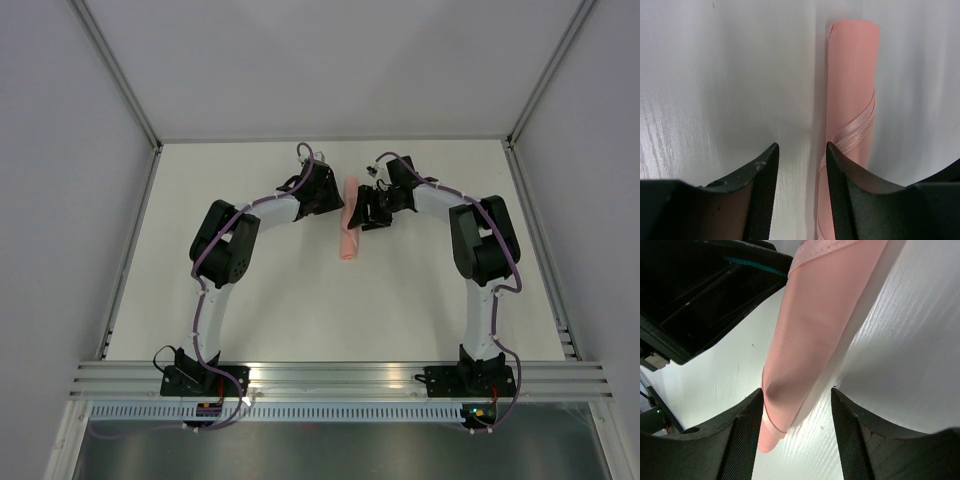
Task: Fold the napkin, place the utensils inside, and roll it up
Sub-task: Roll the napkin with the utensil
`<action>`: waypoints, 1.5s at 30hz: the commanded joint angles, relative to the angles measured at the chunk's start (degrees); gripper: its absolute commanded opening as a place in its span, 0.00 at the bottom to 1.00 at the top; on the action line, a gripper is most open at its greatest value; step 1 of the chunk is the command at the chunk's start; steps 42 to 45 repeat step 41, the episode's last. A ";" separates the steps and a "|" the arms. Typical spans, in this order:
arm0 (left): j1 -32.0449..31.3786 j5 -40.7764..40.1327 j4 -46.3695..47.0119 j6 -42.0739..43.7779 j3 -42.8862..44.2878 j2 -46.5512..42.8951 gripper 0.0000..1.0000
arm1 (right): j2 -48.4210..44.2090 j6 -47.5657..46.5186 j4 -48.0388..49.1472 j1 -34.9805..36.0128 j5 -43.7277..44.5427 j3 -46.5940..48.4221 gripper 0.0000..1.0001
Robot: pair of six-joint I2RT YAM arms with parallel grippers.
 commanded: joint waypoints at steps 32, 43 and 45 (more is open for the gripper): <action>3.25 18.33 -9.86 16.48 -34.71 -65.77 0.56 | -53.43 -27.67 -12.46 -37.03 4.42 -19.93 0.68; 3.17 18.16 -13.83 18.07 -33.13 -70.08 0.57 | -59.25 -26.62 -8.67 -37.03 6.18 -23.46 0.73; 3.17 18.16 -13.83 18.07 -33.13 -70.08 0.57 | -59.25 -26.62 -8.67 -37.03 6.18 -23.46 0.73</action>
